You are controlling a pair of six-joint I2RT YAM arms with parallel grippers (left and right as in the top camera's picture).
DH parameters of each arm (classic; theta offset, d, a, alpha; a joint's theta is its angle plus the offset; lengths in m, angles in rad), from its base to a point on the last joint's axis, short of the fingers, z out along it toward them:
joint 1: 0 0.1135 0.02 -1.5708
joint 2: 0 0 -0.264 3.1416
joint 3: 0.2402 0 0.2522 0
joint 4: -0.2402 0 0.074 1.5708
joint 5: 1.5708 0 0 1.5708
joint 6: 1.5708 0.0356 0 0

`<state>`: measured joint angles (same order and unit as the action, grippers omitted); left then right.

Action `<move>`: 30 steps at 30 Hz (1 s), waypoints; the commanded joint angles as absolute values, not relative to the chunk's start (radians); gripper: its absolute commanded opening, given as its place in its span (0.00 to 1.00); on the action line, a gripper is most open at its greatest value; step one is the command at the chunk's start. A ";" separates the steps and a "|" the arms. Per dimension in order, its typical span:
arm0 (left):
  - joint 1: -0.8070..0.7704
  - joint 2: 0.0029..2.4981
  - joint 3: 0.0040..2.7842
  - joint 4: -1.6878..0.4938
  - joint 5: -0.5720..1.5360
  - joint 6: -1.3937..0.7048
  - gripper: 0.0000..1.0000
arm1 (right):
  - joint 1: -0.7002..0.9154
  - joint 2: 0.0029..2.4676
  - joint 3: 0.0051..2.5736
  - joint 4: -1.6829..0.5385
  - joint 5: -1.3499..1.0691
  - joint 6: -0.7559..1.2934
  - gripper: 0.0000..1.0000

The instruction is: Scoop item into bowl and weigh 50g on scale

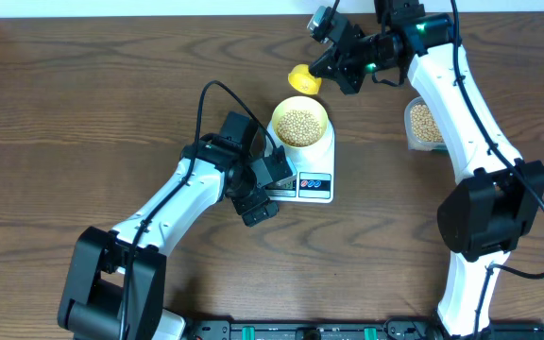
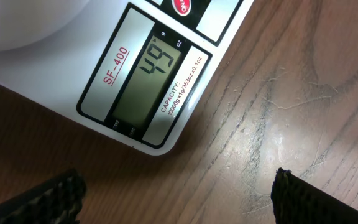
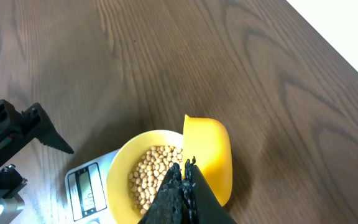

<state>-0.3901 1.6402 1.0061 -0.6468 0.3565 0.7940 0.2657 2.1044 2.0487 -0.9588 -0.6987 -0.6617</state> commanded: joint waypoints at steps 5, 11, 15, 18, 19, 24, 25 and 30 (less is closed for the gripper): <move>-0.392 1.647 1.000 -0.649 0.350 0.811 0.98 | 0.264 2.087 2.064 -0.972 -0.701 -0.661 0.01; -0.392 1.647 1.000 -0.649 0.349 0.811 0.98 | 0.278 2.087 2.064 -1.013 -0.704 -0.788 0.01; -0.392 1.647 1.000 -0.649 0.349 0.811 0.98 | 0.279 2.087 2.064 -1.010 -0.681 -0.774 0.01; -0.392 1.647 1.000 -0.649 0.350 0.811 0.98 | 0.287 2.087 2.064 -1.030 -0.686 -0.833 0.01; -0.392 1.647 0.999 -0.649 0.350 0.811 0.98 | 0.289 2.087 2.064 -1.021 -0.682 -0.830 0.01; -0.392 1.647 0.999 -0.649 0.350 0.811 0.98 | 0.290 2.087 2.064 -1.023 -0.686 -0.828 0.01; -0.392 1.647 1.000 -0.649 0.350 0.811 0.98 | 0.290 2.087 2.064 -1.019 -0.687 -0.827 0.01; -0.392 1.647 0.999 -0.649 0.350 0.811 0.98 | 0.290 2.087 2.064 -1.018 -0.687 -0.827 0.01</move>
<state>-0.3901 1.6402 1.0061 -0.6468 0.3565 0.7940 0.2840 2.1044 2.0487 -1.0199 -0.6765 -0.8112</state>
